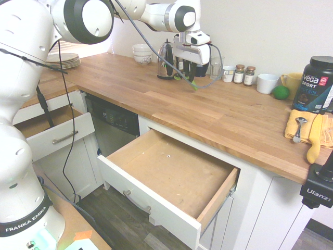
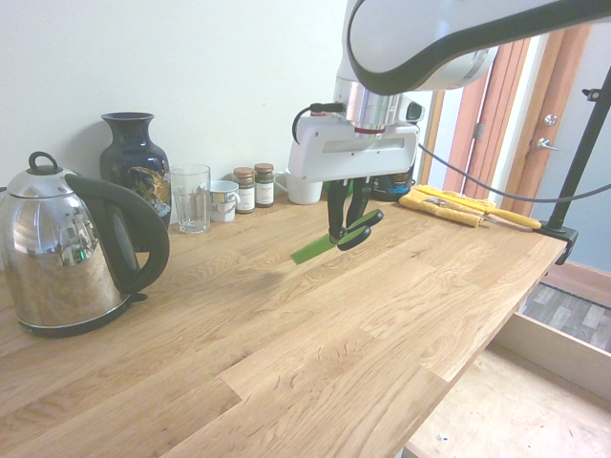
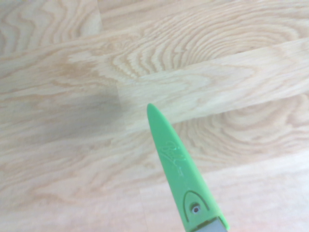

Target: Put scissor in the drawer

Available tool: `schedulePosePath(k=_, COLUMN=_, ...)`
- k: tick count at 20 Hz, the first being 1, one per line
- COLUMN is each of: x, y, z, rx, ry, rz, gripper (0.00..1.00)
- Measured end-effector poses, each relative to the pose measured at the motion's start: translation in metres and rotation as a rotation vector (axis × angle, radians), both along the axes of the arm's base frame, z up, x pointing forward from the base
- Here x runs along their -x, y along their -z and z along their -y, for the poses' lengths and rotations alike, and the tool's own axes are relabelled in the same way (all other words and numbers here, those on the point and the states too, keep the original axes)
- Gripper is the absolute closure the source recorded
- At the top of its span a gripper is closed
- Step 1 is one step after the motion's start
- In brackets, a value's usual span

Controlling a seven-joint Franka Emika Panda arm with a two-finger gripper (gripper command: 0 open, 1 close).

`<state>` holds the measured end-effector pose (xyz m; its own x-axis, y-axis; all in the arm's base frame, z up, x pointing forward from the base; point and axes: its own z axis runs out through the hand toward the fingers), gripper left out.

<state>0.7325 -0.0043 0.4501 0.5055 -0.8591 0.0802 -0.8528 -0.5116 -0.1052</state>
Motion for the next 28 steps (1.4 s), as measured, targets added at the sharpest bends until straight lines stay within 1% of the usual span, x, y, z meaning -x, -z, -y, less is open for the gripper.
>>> schedulePosePath(k=4, x=0.015, y=-0.016, z=-0.001, rx=-0.002, ry=-0.003, rz=0.004, gripper=1.00)
schedulePosePath(k=7, x=0.034, y=-0.027, z=-0.003, rx=-0.004, ry=-0.012, rz=-0.004, gripper=1.00)
schedulePosePath(k=10, x=0.063, y=-0.037, z=-0.001, rx=-0.006, ry=-0.019, rz=-0.020, gripper=1.00)
schedulePosePath(k=17, x=0.143, y=-0.056, z=0.017, rx=-0.008, ry=-0.009, rz=-0.026, gripper=1.00)
schedulePosePath(k=22, x=0.201, y=-0.043, z=0.029, rx=-0.010, ry=-0.006, rz=-0.053, gripper=1.00)
schedulePosePath(k=28, x=0.238, y=-0.022, z=0.049, rx=-0.013, ry=0.009, rz=-0.068, gripper=1.00)
